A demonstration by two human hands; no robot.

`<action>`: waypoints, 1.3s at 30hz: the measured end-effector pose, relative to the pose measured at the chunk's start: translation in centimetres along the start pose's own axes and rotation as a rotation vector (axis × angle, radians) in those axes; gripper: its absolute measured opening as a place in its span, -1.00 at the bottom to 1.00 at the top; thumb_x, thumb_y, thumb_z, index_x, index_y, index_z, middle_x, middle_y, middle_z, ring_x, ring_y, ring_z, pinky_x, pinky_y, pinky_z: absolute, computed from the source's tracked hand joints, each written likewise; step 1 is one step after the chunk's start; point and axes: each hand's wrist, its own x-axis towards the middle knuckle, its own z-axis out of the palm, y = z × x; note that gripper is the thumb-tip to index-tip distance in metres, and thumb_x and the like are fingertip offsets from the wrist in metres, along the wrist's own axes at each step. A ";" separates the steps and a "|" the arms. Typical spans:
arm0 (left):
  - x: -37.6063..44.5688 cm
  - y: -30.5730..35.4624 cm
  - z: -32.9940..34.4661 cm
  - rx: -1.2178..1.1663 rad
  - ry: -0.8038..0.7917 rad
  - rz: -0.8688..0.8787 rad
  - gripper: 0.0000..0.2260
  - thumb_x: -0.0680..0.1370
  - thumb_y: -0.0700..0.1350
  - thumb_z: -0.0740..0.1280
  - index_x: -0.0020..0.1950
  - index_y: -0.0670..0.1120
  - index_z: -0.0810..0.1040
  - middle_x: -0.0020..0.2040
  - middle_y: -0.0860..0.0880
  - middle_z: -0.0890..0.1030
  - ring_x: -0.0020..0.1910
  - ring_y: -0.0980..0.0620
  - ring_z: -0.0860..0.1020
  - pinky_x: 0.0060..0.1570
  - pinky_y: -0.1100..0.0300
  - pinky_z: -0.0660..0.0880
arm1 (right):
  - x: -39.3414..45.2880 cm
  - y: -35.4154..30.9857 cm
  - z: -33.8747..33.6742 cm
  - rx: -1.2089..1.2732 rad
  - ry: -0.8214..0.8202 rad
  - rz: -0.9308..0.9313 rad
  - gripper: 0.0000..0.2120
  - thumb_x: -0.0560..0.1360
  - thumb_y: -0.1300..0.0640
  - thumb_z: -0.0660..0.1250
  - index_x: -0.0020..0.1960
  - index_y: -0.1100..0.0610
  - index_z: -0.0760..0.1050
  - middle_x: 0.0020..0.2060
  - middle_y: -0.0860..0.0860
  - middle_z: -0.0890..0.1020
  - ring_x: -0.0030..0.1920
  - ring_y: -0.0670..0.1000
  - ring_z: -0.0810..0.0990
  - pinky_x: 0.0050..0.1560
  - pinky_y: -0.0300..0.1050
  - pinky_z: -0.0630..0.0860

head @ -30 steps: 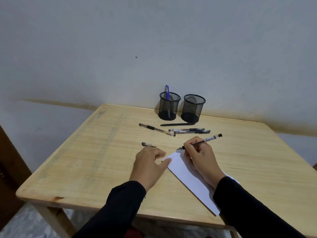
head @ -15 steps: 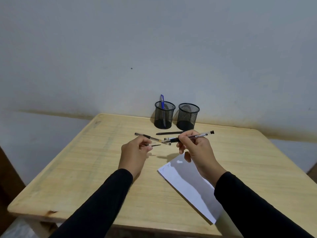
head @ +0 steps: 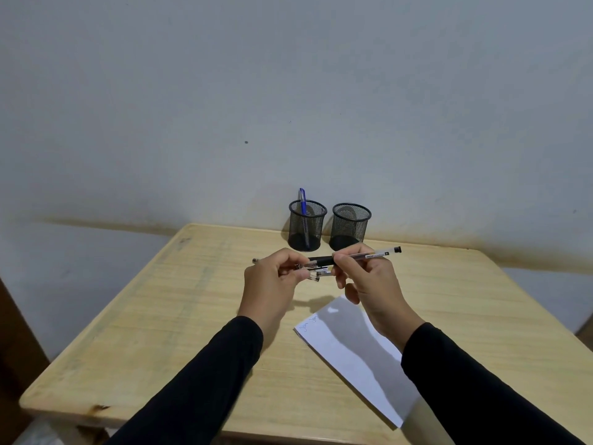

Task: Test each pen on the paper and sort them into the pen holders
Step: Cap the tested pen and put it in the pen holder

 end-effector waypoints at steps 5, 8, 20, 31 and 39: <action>-0.1 0.1 0.3 -0.124 -0.018 -0.006 -0.82 0.43 -0.25 0.44 -0.20 0.04 0.63 -0.20 0.06 0.67 -0.19 0.16 0.58 -0.21 0.55 0.43 | 0.0 -0.1 -0.3 0.074 0.001 0.023 -0.85 0.53 0.28 0.26 -0.21 0.16 0.44 -0.45 0.07 0.50 -0.49 -0.07 0.39 -0.56 -0.30 0.23; -0.2 -0.1 0.7 -0.052 0.030 0.025 -0.78 0.45 -0.24 0.43 -0.24 0.11 0.59 -0.23 0.11 0.66 -0.19 0.17 0.59 -0.17 0.52 0.45 | -0.4 0.2 0.0 0.121 -0.007 0.006 -0.84 0.54 0.30 0.25 -0.22 0.18 0.42 -0.48 0.02 0.51 -0.50 -0.08 0.39 -0.55 -0.31 0.24; 1.5 0.9 -1.7 -0.711 -0.132 -0.182 -0.85 0.55 -0.29 0.26 -0.10 -0.07 0.56 -0.23 0.01 0.65 -0.24 0.19 0.63 -0.26 0.41 0.56 | -0.5 -1.5 -0.7 0.225 -0.170 0.018 -0.82 0.41 0.30 0.35 0.01 0.20 0.60 -0.22 0.11 0.66 -0.31 0.02 0.58 -0.44 -0.25 0.43; 6.7 2.2 0.2 -0.538 -0.149 -0.039 -0.83 0.55 -0.26 0.29 0.01 0.00 0.54 -0.14 -0.01 0.61 -0.18 0.13 0.56 -0.15 0.36 0.52 | 3.7 -2.8 -0.8 -0.212 -0.151 0.069 -0.98 0.44 0.19 0.42 -0.16 0.13 0.63 -0.36 -0.06 0.64 -0.40 -0.21 0.54 -0.30 -0.32 0.41; 14.7 1.7 2.0 -0.350 -0.002 -0.006 -0.74 0.55 -0.13 0.31 0.25 -0.02 0.50 0.20 -0.02 0.59 0.15 0.09 0.54 0.09 0.29 0.46 | 12.3 -3.8 -0.2 -0.312 -0.054 -0.019 -0.90 0.48 0.25 0.37 -0.12 0.07 0.62 -0.44 -0.16 0.62 -0.45 -0.26 0.51 -0.36 -0.37 0.41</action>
